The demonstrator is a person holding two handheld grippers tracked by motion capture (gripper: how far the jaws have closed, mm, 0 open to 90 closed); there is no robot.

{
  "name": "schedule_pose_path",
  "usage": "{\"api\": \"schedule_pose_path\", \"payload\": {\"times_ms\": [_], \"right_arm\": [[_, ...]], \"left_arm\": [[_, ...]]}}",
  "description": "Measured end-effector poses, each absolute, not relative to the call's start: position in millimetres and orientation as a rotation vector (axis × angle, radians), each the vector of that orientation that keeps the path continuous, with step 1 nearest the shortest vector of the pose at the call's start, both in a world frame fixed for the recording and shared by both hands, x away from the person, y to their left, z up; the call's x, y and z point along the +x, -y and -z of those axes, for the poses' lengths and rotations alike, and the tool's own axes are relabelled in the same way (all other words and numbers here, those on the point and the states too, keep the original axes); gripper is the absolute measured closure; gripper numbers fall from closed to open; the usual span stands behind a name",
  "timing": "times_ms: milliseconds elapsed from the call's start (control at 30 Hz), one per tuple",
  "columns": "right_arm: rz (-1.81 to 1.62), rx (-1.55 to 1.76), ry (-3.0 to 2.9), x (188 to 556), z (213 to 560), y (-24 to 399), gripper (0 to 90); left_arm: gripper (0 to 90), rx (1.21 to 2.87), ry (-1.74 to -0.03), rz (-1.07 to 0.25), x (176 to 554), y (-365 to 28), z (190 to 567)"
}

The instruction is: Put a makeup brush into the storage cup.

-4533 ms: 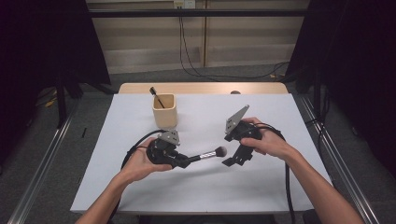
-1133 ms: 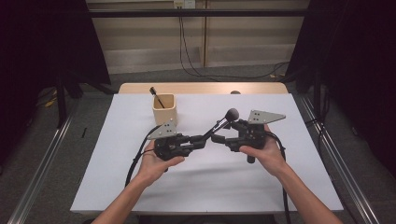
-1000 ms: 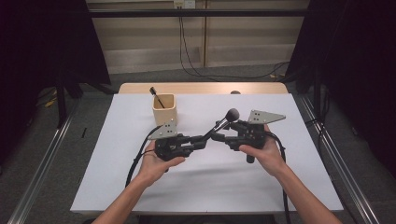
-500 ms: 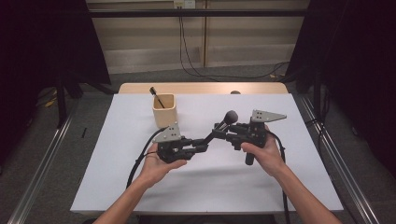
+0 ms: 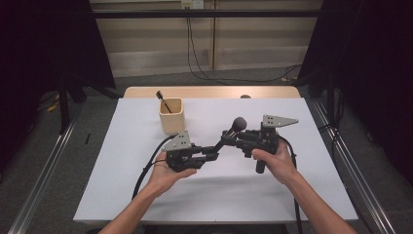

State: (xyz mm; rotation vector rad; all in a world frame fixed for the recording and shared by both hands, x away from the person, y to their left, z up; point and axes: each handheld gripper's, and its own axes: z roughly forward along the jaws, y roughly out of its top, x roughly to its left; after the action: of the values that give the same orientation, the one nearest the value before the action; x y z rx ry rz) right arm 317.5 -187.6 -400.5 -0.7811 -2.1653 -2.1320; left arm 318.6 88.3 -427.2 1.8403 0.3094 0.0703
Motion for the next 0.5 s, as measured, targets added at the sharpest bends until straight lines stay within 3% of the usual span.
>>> {"api": "schedule_pose_path", "payload": {"times_ms": [400,500], "right_arm": [[2.144,-0.785,2.184,318,395,195,71.3],[2.153,-0.787,2.194,318,394,198,71.2]], "left_arm": [[48.7,1.826,-0.384,-0.081,320,-93,430],[36.9,1.821,-0.421,-0.094,321,-97,428]]}}
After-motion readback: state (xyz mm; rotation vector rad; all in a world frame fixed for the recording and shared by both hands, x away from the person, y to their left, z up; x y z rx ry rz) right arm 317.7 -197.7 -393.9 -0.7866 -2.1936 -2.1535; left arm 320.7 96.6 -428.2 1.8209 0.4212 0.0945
